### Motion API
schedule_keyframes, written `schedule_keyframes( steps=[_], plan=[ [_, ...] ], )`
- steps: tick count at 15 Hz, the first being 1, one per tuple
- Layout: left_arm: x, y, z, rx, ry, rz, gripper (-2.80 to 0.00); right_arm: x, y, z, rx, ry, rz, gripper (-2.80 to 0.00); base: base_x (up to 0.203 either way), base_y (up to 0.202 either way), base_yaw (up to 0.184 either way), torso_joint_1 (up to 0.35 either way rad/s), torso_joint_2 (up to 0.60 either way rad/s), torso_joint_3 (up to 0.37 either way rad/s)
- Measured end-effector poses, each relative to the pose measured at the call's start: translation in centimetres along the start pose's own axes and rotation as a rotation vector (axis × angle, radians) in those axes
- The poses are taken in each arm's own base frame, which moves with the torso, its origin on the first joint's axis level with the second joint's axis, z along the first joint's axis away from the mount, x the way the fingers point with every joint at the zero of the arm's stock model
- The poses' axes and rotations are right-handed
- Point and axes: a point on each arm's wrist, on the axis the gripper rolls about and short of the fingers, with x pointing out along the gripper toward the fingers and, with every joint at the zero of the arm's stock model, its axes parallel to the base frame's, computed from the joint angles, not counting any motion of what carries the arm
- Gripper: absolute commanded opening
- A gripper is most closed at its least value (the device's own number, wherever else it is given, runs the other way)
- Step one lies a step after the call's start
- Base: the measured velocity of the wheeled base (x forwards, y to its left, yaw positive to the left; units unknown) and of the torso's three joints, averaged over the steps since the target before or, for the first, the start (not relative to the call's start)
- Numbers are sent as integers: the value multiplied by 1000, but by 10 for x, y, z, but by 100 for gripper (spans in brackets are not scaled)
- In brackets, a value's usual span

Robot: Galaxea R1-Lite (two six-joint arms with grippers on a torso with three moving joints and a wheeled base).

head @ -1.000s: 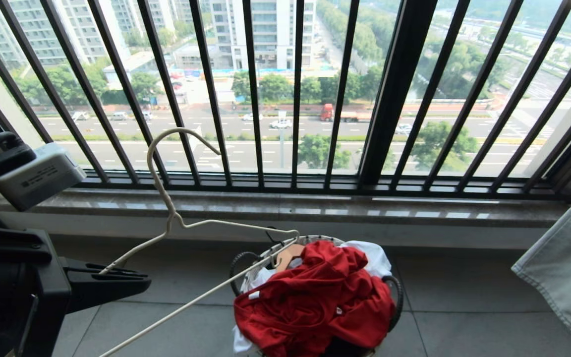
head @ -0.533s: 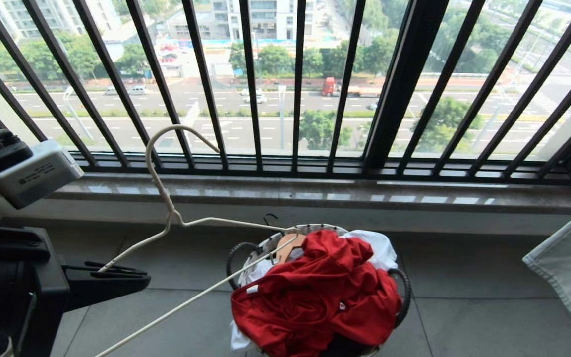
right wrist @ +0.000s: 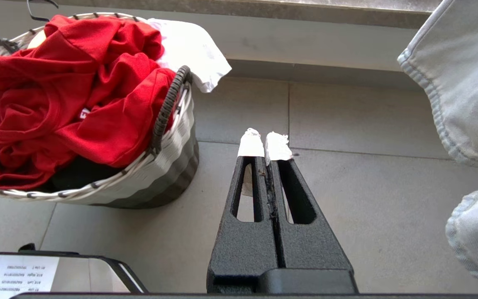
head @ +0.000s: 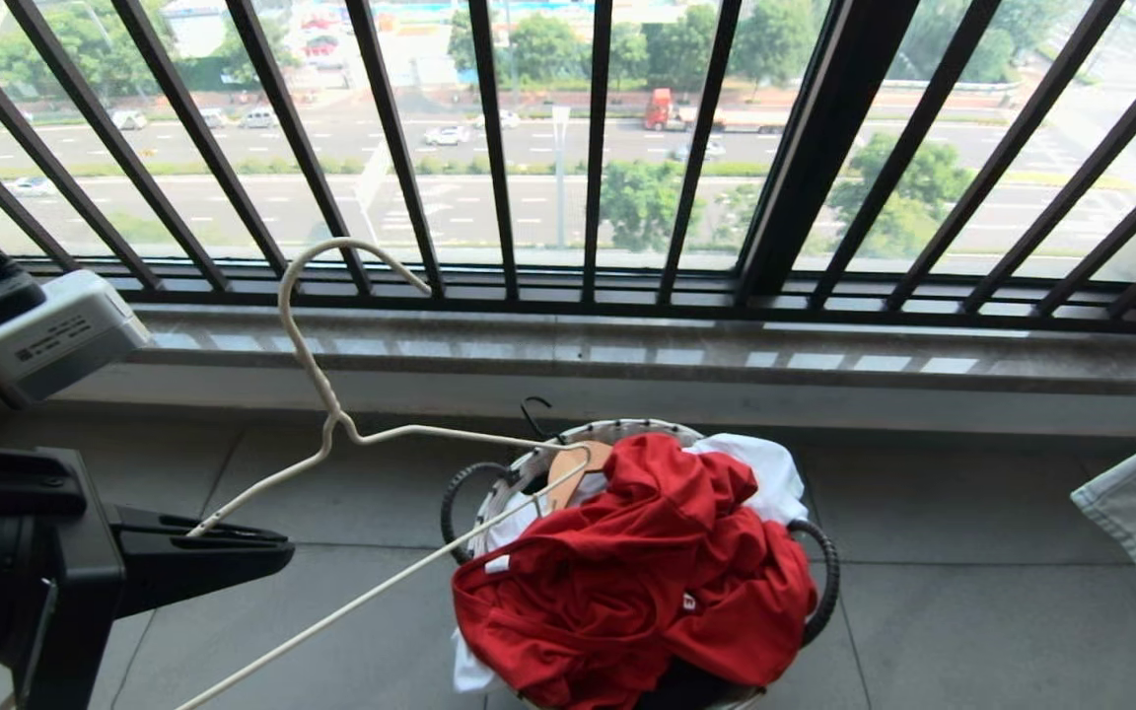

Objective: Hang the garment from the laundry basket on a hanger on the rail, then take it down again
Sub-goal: Pick up clothes from the basket

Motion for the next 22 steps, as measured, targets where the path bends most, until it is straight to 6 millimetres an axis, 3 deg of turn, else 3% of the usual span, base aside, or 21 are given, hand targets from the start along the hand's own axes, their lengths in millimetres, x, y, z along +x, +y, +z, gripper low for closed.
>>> schedule_keyframes(
  steps=[10,19,22],
  plan=[
    [-13,-3,1,9,-50,-7,-280,0,0,0,-5,0,0,-280,0,0,0,1,2,-62],
    [-37,-7,11,-19,-158,52,-280,0,0,0,-13,13,1,-280,0,0,0,0,0,0],
    [-46,-8,12,-38,-175,72,-280,-1,0,24,-5,5,18,-280,0,0,0,0,0,0]
  ],
)
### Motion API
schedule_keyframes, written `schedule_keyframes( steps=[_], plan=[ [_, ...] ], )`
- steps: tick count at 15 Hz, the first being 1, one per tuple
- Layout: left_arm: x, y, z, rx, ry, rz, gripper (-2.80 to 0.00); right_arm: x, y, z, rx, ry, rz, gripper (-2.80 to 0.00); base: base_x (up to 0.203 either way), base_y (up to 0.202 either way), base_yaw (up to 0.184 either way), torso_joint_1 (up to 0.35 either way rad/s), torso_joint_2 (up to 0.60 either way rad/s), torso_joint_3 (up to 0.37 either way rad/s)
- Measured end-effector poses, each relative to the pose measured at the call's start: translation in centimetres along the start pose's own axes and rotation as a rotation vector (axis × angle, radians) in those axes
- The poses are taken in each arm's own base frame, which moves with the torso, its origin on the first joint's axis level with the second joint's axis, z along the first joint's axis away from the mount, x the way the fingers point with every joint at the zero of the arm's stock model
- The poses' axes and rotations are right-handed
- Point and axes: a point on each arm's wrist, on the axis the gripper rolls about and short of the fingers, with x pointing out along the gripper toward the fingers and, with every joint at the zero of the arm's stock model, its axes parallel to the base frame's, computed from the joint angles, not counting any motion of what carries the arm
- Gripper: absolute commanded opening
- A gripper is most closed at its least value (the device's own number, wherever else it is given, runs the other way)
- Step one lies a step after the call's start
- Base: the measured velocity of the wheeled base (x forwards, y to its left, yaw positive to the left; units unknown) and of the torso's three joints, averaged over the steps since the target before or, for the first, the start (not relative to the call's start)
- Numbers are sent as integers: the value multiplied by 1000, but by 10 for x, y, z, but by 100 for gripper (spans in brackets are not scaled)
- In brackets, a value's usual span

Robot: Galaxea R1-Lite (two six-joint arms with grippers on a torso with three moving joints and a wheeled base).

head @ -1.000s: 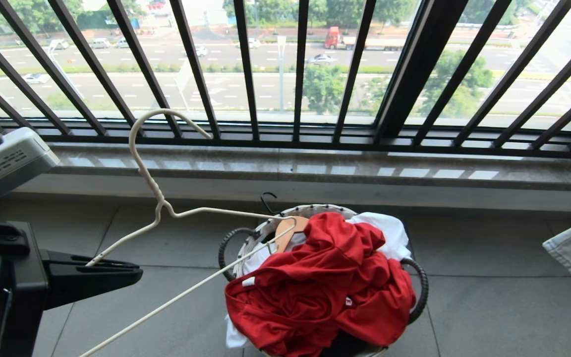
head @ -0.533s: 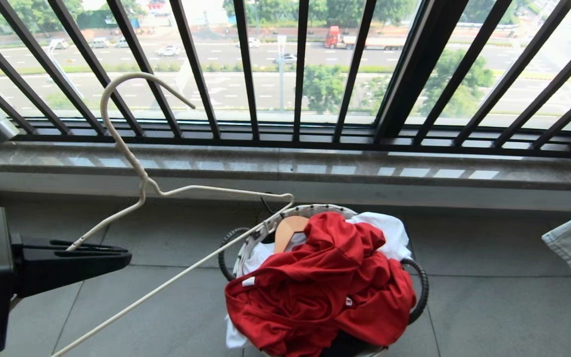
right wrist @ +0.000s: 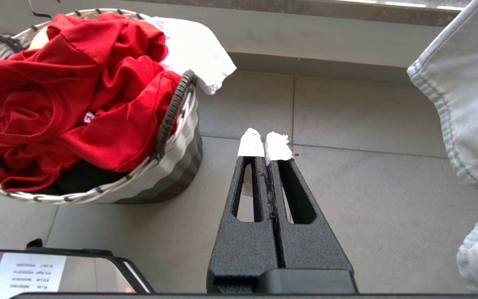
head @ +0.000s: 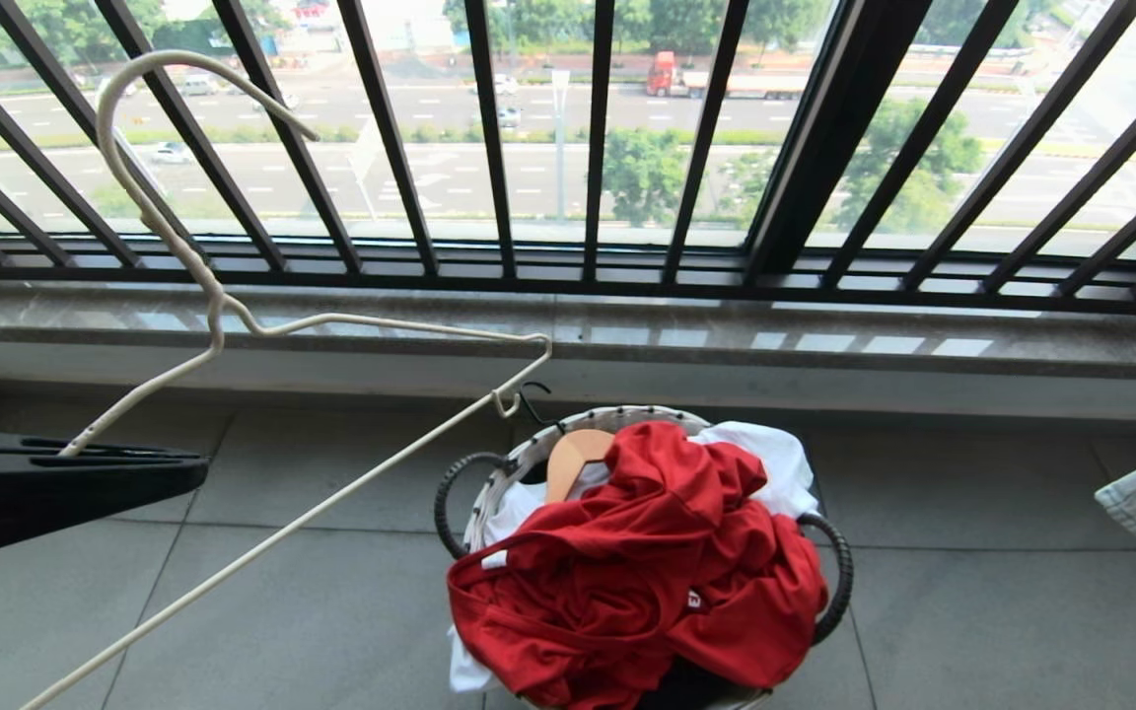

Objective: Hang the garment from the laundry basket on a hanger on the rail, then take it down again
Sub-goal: Pick up clothes from the basket

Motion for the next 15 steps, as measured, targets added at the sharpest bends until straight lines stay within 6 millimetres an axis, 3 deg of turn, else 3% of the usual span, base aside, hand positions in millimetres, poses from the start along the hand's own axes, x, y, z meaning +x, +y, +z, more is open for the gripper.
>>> schedule_keyframes(
  steps=[2,4,6,9,11,15],
  plan=[
    [-3,0,1,0,-7,2,-280,9,0,26,10,41,41,-280,0,0,0,0,0,0],
    [-5,-1,1,1,-13,2,-280,30,1,53,25,102,111,-280,0,0,0,0,0,0],
    [-6,-1,1,1,-15,9,-280,62,2,77,52,172,190,-280,0,0,0,0,0,0],
    [-6,0,3,-2,-18,28,-280,126,15,108,123,294,356,-280,0,0,0,0,0,0],
    [-8,-1,2,-7,5,30,-280,166,46,114,131,391,473,-280,0,0,0,0,0,0],
    [-13,-1,10,-50,-27,47,-280,220,126,95,84,507,546,-280,0,0,0,0,0,0]
  ],
)
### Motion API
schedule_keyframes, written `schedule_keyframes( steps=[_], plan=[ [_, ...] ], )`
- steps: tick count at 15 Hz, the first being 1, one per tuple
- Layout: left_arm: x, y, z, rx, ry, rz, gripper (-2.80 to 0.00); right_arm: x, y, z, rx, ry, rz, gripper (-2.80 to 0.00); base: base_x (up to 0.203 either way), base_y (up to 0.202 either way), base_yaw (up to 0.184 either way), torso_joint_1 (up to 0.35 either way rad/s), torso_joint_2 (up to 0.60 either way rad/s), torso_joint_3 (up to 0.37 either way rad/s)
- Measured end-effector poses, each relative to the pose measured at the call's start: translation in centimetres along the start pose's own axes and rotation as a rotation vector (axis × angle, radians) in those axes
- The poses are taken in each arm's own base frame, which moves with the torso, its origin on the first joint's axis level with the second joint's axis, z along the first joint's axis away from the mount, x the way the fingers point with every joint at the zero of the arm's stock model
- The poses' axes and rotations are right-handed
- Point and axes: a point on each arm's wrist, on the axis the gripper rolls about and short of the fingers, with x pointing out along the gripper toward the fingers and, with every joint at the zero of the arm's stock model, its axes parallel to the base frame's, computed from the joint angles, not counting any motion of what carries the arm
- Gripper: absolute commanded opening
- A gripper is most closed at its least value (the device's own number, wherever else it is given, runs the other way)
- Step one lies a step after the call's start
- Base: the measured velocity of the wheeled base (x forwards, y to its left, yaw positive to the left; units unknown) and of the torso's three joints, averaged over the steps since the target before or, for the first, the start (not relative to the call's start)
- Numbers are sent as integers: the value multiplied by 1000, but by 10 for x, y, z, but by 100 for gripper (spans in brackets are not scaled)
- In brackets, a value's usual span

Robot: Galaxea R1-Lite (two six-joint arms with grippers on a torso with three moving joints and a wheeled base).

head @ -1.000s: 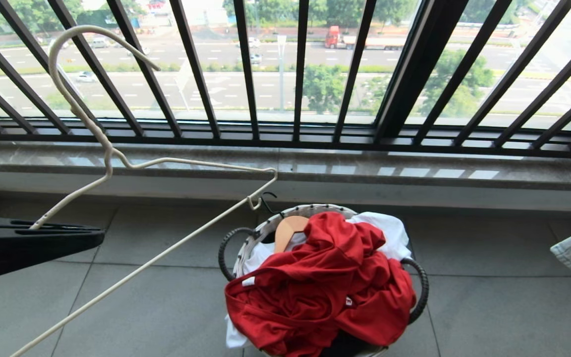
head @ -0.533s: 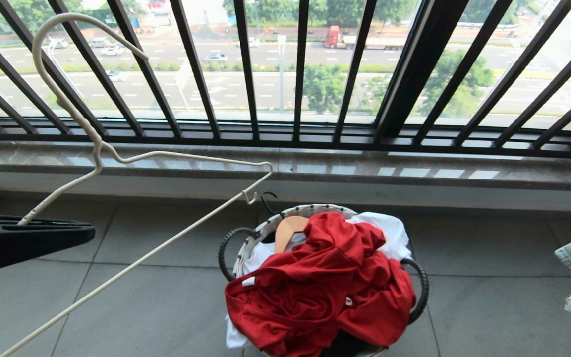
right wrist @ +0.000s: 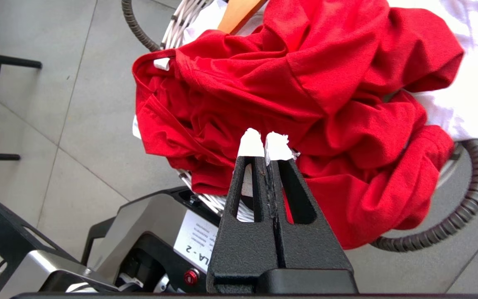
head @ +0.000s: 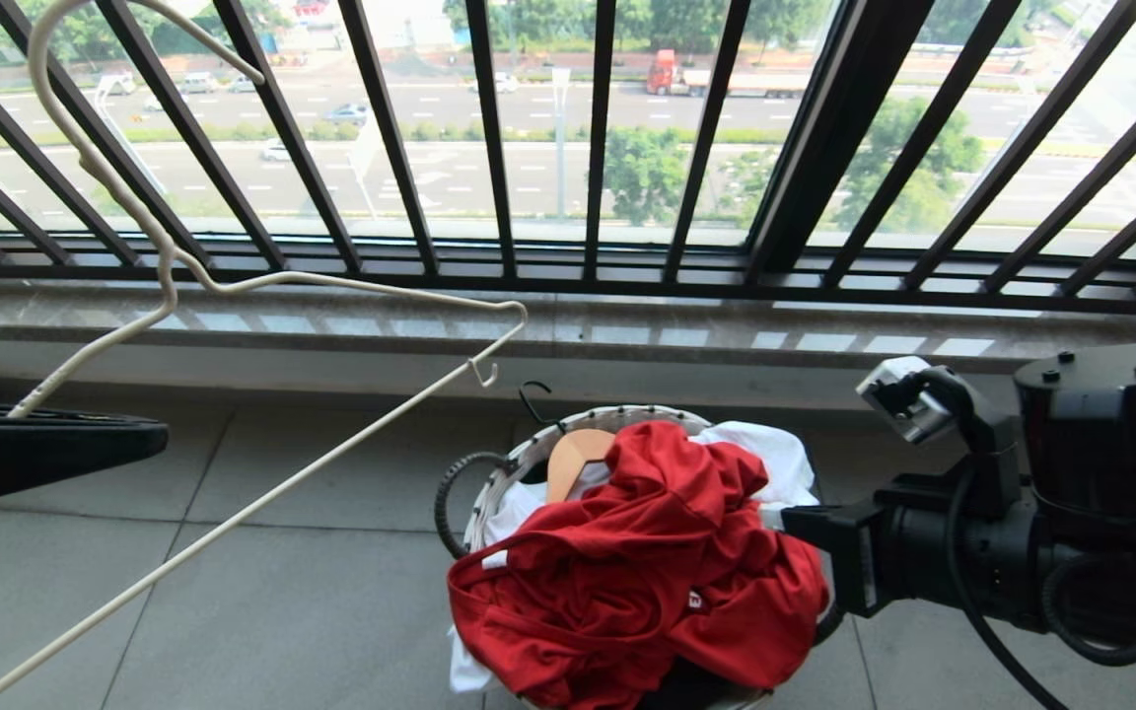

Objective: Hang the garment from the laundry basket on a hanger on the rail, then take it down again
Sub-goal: Pick up clothes from the basket

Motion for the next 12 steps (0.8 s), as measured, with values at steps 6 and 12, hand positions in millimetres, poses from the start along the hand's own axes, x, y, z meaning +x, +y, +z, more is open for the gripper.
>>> schedule_keyframes(
  steps=[6,12],
  plan=[
    [-3,1,3,-6,-22,48,-280,79,45,-25,-133,149,6,-280,0,0,0,0,0,0],
    [-4,1,3,-5,-30,54,-280,106,53,-46,-190,208,34,0,0,0,0,0,0,0]
  ],
)
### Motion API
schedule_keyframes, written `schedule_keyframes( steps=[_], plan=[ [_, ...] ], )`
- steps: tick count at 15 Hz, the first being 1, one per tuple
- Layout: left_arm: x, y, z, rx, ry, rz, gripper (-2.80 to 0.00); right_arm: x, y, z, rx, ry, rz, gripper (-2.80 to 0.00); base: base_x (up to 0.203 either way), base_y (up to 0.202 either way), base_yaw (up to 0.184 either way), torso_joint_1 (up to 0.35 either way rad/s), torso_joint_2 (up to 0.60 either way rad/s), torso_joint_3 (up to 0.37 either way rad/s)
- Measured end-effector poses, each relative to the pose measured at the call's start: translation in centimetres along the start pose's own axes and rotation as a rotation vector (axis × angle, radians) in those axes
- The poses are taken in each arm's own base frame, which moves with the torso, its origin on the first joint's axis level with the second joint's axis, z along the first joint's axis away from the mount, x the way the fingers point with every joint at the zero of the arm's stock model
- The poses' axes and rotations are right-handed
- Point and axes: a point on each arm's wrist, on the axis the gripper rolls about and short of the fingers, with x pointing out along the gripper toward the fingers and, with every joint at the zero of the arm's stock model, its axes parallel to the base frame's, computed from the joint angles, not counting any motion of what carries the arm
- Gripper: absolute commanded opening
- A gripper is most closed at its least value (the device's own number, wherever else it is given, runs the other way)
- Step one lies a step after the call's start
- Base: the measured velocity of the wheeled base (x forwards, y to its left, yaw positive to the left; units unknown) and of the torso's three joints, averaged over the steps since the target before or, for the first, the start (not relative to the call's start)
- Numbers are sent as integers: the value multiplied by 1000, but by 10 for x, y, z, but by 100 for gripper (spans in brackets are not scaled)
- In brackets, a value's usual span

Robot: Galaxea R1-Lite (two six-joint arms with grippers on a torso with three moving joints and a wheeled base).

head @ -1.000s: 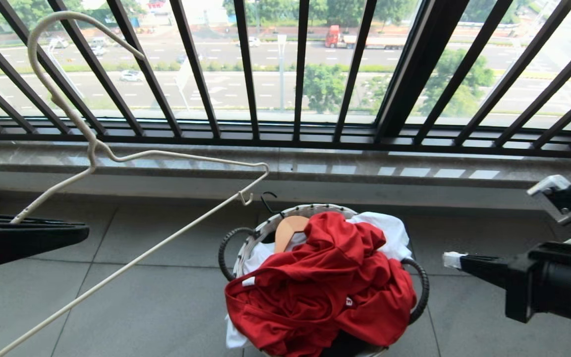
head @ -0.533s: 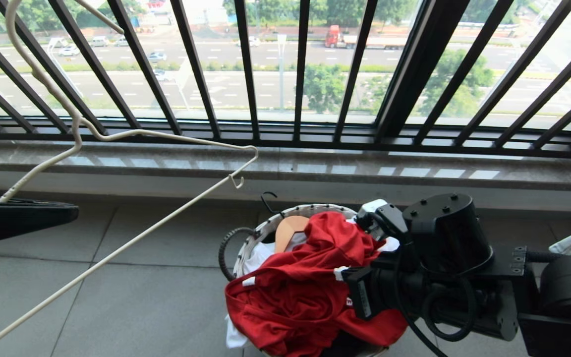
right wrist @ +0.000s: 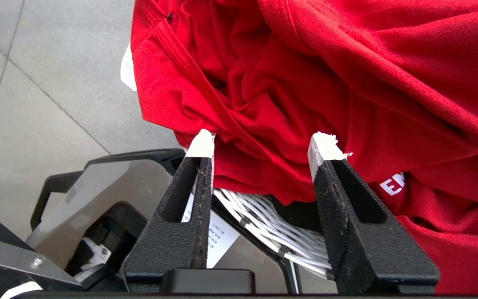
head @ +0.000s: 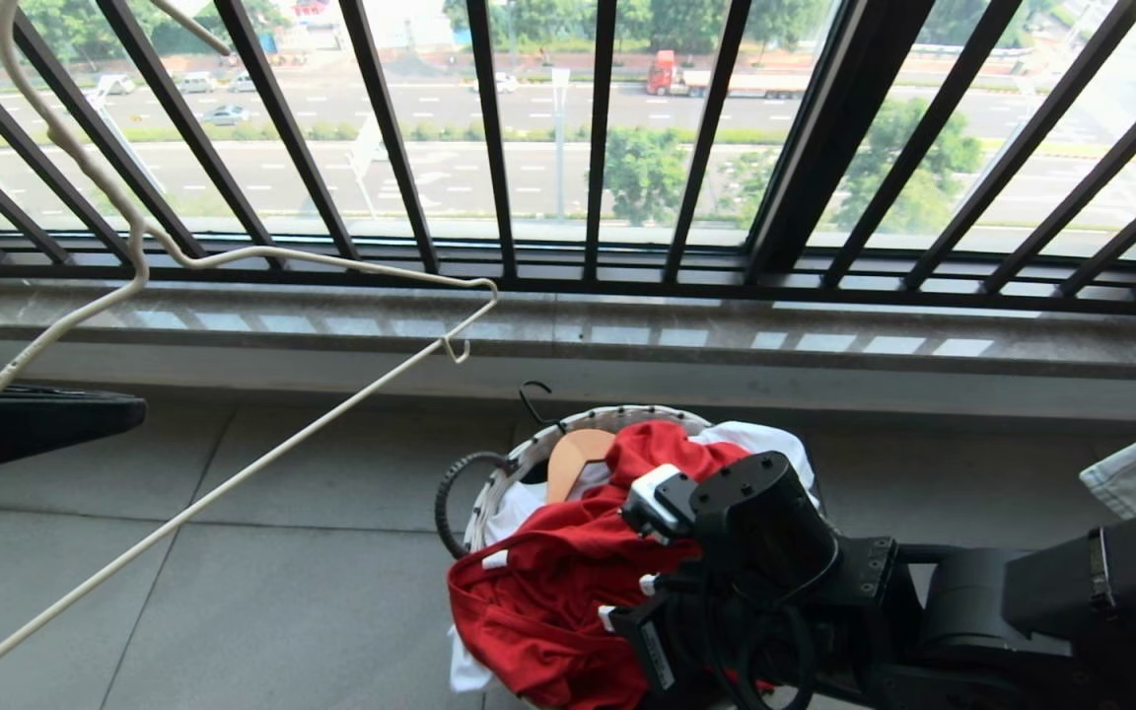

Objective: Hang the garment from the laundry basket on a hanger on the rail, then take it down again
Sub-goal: Pick up clothes from the basket

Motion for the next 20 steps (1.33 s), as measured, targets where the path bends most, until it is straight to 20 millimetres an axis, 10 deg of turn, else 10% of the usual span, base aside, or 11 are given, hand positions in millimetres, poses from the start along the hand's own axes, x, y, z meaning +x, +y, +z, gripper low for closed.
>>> schedule_keyframes(
  steps=[20],
  plan=[
    [-15,-1,2,7,-54,-6,-280,63,-25,2,-63,-192,-255,0,0,0,0,0,0,0]
  ],
)
